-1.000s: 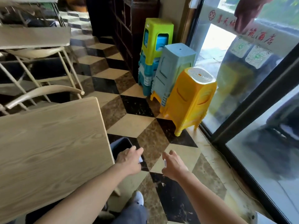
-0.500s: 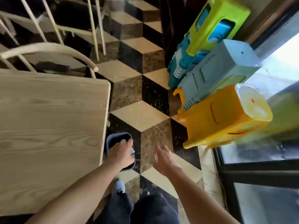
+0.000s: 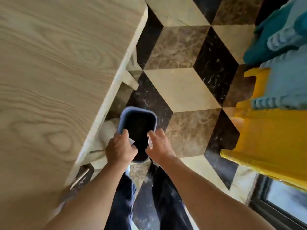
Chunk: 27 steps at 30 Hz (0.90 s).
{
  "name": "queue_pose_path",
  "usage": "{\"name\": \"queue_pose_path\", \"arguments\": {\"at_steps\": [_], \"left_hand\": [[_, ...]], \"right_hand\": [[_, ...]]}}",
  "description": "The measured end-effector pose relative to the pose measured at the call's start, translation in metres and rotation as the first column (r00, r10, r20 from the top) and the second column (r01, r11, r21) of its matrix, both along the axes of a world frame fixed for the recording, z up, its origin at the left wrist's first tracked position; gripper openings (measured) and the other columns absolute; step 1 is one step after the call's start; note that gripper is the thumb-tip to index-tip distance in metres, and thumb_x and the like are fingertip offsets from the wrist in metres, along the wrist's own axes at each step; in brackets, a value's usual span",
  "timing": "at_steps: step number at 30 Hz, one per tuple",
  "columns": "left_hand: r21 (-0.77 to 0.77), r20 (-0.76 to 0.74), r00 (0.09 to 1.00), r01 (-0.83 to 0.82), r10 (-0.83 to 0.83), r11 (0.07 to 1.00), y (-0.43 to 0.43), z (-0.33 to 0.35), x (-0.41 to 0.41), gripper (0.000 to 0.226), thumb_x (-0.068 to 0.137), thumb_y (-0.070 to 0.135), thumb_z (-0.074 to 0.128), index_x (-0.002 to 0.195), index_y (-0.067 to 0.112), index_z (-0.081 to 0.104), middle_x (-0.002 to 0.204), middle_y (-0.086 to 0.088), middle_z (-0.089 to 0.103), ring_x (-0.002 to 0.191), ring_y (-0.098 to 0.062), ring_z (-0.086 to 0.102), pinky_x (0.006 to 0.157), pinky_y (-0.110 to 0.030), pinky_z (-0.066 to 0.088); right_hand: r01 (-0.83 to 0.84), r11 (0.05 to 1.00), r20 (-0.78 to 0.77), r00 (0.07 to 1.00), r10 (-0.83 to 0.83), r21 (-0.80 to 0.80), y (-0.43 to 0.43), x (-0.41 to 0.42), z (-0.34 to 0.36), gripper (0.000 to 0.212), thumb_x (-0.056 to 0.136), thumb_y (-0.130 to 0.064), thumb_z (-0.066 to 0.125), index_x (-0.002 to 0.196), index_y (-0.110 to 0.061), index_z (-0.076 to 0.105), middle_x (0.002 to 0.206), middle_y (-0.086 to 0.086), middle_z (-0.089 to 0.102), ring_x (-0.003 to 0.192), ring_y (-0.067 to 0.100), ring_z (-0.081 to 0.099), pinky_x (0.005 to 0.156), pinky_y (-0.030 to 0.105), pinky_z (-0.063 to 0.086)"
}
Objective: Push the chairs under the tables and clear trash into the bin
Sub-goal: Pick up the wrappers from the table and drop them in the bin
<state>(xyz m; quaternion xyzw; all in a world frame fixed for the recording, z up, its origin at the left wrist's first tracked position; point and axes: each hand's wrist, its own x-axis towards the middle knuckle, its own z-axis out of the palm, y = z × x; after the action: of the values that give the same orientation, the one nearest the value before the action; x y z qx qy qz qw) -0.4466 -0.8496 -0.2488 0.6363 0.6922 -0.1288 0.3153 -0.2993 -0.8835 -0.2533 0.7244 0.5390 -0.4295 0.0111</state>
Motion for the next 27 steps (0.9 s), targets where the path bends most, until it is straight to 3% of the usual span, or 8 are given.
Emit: {"name": "queue_pose_path", "arguments": {"at_steps": [3,7,13,16,21,24,27], "left_hand": [[-0.002,-0.032,0.995,-0.094,0.094,0.996,-0.001,-0.066,0.003,0.031,0.075,0.025,0.068,0.097,0.022,0.047,0.101,-0.008,0.056,0.094,-0.035,0.06,0.066,-0.038,0.045],[-0.071,0.001,0.972,-0.236,0.237,0.969,-0.007,-0.129,0.003,0.034,0.074,0.023,0.069,0.101,0.022,0.049,0.105,-0.008,0.061,0.096,-0.034,0.061,0.07,-0.04,0.049],[-0.092,0.029,0.959,-0.277,0.28,0.957,-0.02,-0.153,-0.001,0.057,0.077,0.032,0.075,0.127,0.02,0.051,0.118,-0.009,0.064,0.107,-0.032,0.062,0.084,-0.042,0.05],[-0.08,0.076,0.953,-0.287,0.293,0.955,-0.018,-0.144,0.001,0.059,0.08,0.03,0.075,0.132,0.016,0.049,0.121,-0.011,0.063,0.111,-0.032,0.061,0.087,-0.044,0.05],[-0.129,0.013,0.959,-0.278,0.282,0.952,-0.022,-0.1,-0.001,0.036,0.081,0.021,0.066,0.114,0.017,0.053,0.107,-0.005,0.06,0.099,-0.032,0.061,0.078,-0.041,0.051],[-0.103,-0.017,0.974,-0.226,0.225,0.969,-0.027,-0.054,-0.004,0.022,0.08,0.026,0.062,0.098,0.018,0.052,0.093,-0.002,0.057,0.087,-0.03,0.06,0.071,-0.039,0.051],[-0.054,-0.03,0.986,-0.168,0.167,0.984,-0.037,0.008,-0.004,0.018,0.079,0.028,0.06,0.092,0.019,0.051,0.088,-0.002,0.054,0.081,-0.028,0.058,0.065,-0.035,0.046]], "right_hand": [[-0.002,1.0,-0.012,1.0,0.002,-0.015,0.0,0.001,-0.065,0.043,0.085,-0.008,0.062,0.126,-0.015,0.05,0.121,0.009,0.039,0.109,0.032,0.047,0.092,0.043,0.049],[-0.003,0.999,0.001,1.0,0.003,-0.045,-0.003,0.003,-0.13,0.047,0.087,-0.008,0.061,0.132,-0.015,0.049,0.124,0.01,0.039,0.111,0.032,0.049,0.093,0.042,0.05],[-0.031,0.999,-0.045,0.999,0.03,-0.031,-0.004,-0.002,-0.153,0.05,0.088,-0.014,0.065,0.136,-0.018,0.049,0.129,0.009,0.04,0.11,0.033,0.053,0.09,0.038,0.051],[-0.024,0.999,-0.064,0.998,0.022,-0.038,-0.005,-0.002,-0.148,0.062,0.087,-0.02,0.069,0.142,-0.024,0.042,0.14,0.009,0.035,0.115,0.034,0.05,0.095,0.046,0.05],[-0.055,0.993,0.009,0.998,0.057,-0.109,-0.007,0.014,-0.118,0.063,0.087,-0.014,0.065,0.144,-0.024,0.039,0.137,0.009,0.034,0.118,0.033,0.049,0.095,0.044,0.051],[-0.098,0.988,0.047,0.993,0.105,-0.121,-0.005,0.027,-0.072,0.054,0.091,-0.015,0.059,0.142,-0.021,0.043,0.133,0.011,0.041,0.118,0.034,0.051,0.096,0.044,0.05],[-0.192,0.974,0.101,0.974,0.204,-0.116,-0.002,0.037,-0.003,0.036,0.091,-0.017,0.053,0.127,-0.017,0.052,0.12,0.012,0.053,0.106,0.034,0.059,0.087,0.046,0.054]]}}
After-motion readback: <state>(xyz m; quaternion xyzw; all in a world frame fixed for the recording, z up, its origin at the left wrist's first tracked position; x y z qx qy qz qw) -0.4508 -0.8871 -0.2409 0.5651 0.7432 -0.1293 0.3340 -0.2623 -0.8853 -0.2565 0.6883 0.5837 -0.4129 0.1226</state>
